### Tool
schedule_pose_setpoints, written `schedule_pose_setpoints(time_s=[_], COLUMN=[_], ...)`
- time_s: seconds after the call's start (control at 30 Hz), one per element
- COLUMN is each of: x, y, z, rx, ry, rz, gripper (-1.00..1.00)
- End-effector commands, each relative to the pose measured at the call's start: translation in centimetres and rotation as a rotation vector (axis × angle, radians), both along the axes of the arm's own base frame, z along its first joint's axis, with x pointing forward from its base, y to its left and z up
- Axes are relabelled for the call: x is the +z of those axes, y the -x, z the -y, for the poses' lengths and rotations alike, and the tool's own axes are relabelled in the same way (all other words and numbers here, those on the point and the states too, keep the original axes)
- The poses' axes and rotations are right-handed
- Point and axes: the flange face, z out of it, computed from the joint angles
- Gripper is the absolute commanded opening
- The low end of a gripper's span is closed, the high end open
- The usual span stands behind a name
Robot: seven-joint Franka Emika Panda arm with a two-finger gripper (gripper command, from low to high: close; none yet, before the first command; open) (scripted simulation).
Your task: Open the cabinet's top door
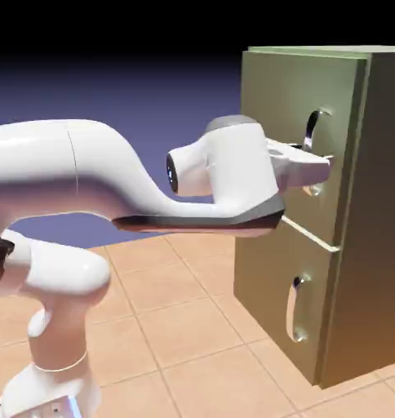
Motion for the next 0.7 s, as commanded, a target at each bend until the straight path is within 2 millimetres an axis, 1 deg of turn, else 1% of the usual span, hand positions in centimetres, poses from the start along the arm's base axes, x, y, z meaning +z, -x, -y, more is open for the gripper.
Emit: schedule_pose_setpoints(time_s=[0.0,0.37,0.67], x=[0.0,0.0,0.0], y=[0.6,6.6,10.7], z=[-0.2,-3.5,-6.6], rx=[-0.018,-0.206,-0.346], ry=[0.000,0.000,0.000], rz=[0.000,0.000,0.000], gripper=[-1.00,-1.00,-1.00])
